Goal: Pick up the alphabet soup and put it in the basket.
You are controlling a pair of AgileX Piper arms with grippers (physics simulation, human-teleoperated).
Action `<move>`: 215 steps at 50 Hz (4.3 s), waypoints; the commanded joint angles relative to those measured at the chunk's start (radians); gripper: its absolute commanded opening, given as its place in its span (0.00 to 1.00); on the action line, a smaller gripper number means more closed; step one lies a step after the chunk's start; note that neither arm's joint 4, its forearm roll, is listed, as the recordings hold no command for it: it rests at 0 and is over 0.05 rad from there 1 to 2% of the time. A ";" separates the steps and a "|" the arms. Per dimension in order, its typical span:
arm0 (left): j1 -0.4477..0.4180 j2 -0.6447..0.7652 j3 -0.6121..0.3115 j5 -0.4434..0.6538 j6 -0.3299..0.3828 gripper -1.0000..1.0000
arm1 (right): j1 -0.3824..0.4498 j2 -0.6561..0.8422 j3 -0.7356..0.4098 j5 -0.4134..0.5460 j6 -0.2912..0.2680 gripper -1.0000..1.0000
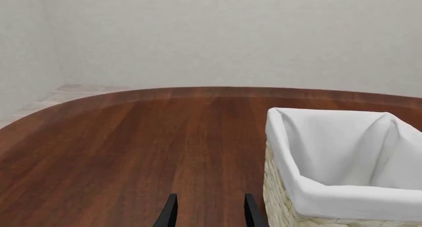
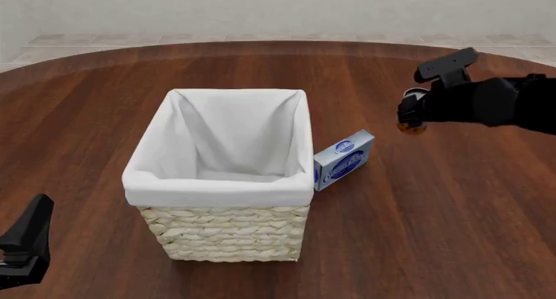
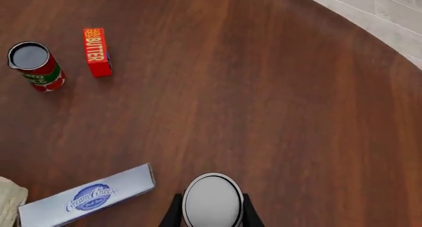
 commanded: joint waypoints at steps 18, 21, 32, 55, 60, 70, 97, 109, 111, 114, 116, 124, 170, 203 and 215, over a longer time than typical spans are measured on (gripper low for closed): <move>0.000 -0.001 0.000 0.000 -0.001 1.00 | 0.047 -0.099 -0.152 0.165 0.012 0.00; 0.000 -0.001 0.000 0.000 -0.001 1.00 | 0.051 -0.101 -0.165 0.173 0.008 0.00; -0.002 0.000 0.000 0.000 -0.002 1.00 | 0.087 -0.111 -0.226 0.226 -0.003 0.00; 0.000 -0.001 0.000 0.000 -0.002 1.00 | 0.178 -0.112 -0.377 0.342 -0.050 0.00; -0.001 -0.001 0.000 0.000 -0.001 1.00 | 0.196 -0.110 -0.409 0.362 -0.060 0.00; 0.000 -0.002 0.000 0.000 -0.001 1.00 | 0.244 -0.100 -0.467 0.395 -0.068 0.00; 0.000 -0.004 0.000 0.000 0.004 1.00 | 0.375 -0.058 -0.576 0.458 -0.075 0.00; -0.002 -0.005 0.000 0.000 0.008 1.00 | 0.420 -0.048 -0.607 0.476 -0.064 0.00; -0.002 -0.005 0.000 0.000 0.008 1.00 | 0.429 -0.047 -0.607 0.476 -0.062 0.00; -0.002 -0.005 0.000 -0.001 0.008 1.00 | 0.445 -0.047 -0.612 0.481 -0.059 0.00; -0.001 -0.005 0.000 -0.001 0.008 1.00 | 0.454 -0.046 -0.619 0.485 -0.055 0.00; 0.000 -0.006 0.000 -0.001 0.008 1.00 | 0.500 -0.039 -0.626 0.486 -0.038 0.00; 0.000 -0.005 0.000 0.000 0.011 1.00 | 0.671 -0.046 -0.584 0.489 0.012 0.00; 0.006 -0.007 0.000 -0.001 0.012 1.00 | 0.796 0.027 -0.562 0.466 0.079 0.00; 0.007 -0.007 0.000 -0.002 0.013 1.00 | 0.815 0.042 -0.512 0.430 0.085 0.00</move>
